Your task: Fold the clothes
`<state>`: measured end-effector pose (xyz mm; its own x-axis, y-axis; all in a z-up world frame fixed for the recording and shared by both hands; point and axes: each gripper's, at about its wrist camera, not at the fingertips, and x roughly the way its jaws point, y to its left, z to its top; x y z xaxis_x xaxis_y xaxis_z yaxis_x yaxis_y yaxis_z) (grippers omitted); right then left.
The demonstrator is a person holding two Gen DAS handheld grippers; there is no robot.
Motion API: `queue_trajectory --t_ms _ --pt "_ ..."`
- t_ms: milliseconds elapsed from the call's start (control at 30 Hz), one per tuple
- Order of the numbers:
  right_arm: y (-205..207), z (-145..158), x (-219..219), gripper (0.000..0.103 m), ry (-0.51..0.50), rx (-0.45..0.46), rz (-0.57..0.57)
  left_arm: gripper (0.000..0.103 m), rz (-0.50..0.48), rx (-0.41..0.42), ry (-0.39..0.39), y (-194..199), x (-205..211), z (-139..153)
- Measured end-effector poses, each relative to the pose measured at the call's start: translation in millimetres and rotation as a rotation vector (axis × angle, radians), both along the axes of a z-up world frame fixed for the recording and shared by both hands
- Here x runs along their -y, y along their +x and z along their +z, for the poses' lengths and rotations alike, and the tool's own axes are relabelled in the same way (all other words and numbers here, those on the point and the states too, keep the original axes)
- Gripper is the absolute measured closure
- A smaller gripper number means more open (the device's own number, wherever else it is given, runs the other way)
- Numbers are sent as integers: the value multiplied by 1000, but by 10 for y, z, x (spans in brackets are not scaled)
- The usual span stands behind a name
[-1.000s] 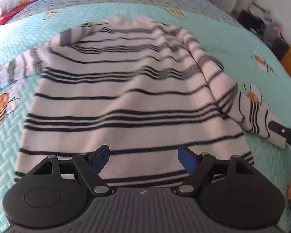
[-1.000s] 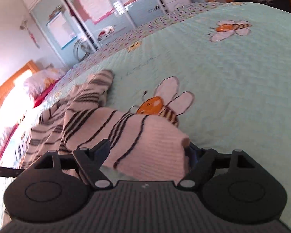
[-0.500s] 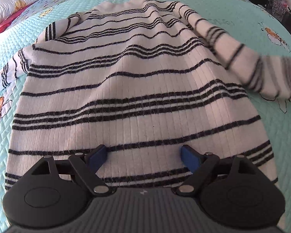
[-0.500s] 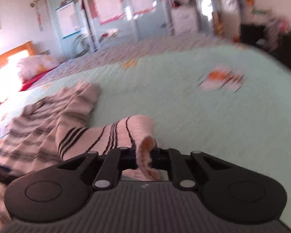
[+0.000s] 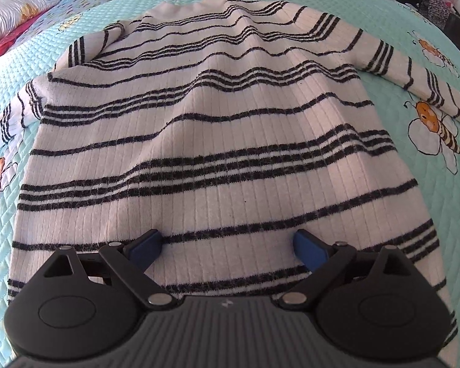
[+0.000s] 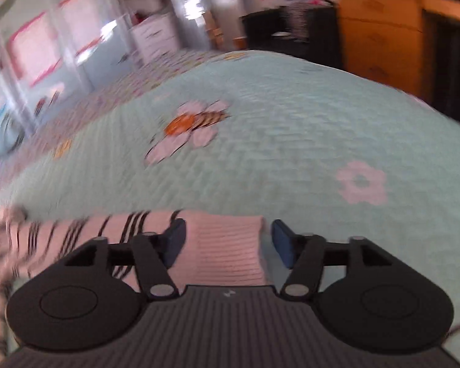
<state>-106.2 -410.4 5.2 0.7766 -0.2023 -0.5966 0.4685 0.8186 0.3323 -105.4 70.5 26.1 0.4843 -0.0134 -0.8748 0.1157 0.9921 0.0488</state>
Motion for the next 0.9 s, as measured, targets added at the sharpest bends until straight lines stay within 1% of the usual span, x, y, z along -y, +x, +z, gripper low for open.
queue_trajectory --t_ms 100,167,233,267,400,467,500,533,567,600,633,667,700,767,800,833,867,900 --pt "-281 29 99 37 125 109 -164 4 -3 10 0 -10 -8 -17" --pt "-398 116 -5 36 159 200 -161 3 0 16 -3 -16 -15 -27" --pt "-335 161 -174 36 226 277 -33 2 3 20 -2 -30 -10 -29" --pt "-235 148 -261 36 287 298 44 2 5 22 -2 -36 -7 -30" --pt "358 13 -629 36 562 339 305 2 16 14 -4 -36 -5 -11" --pt "659 -57 -819 36 628 312 392 3 24 7 -15 -27 -20 14" --pt "830 -87 -928 35 589 242 443 7 30 9 -26 -29 -34 39" --pt "1006 -147 -1014 35 521 137 456 10 40 18 -46 -40 -50 86" --pt "1058 -250 -1010 36 501 130 430 19 41 35 -79 -54 -58 151" --pt "1101 -356 -998 43 485 131 400 24 35 53 -118 -58 -57 227" --pt "1144 -462 -987 52 469 131 370 24 28 74 -153 -45 -45 311" --pt "1110 -493 -1006 56 421 153 377 24 24 102 -177 -11 -16 402" --pt "1057 -513 -1055 56 373 180 402 24 21 133 -191 47 29 497" --pt "1009 -464 -1165 54 312 173 469 24 8 196 -194 255 156 689" --pt "986 -438 -1220 44 282 169 502 23 -1 224 -188 391 240 780" --pt "1001 -418 -1272 31 244 165 553 23 -19 237 -165 581 364 855" --pt "1020 -398 -1324 27 205 162 605 23 -40 248 -139 773 490 921" --pt "1010 -383 -1355 23 181 164 627 23 -77 252 -103 972 622 953"
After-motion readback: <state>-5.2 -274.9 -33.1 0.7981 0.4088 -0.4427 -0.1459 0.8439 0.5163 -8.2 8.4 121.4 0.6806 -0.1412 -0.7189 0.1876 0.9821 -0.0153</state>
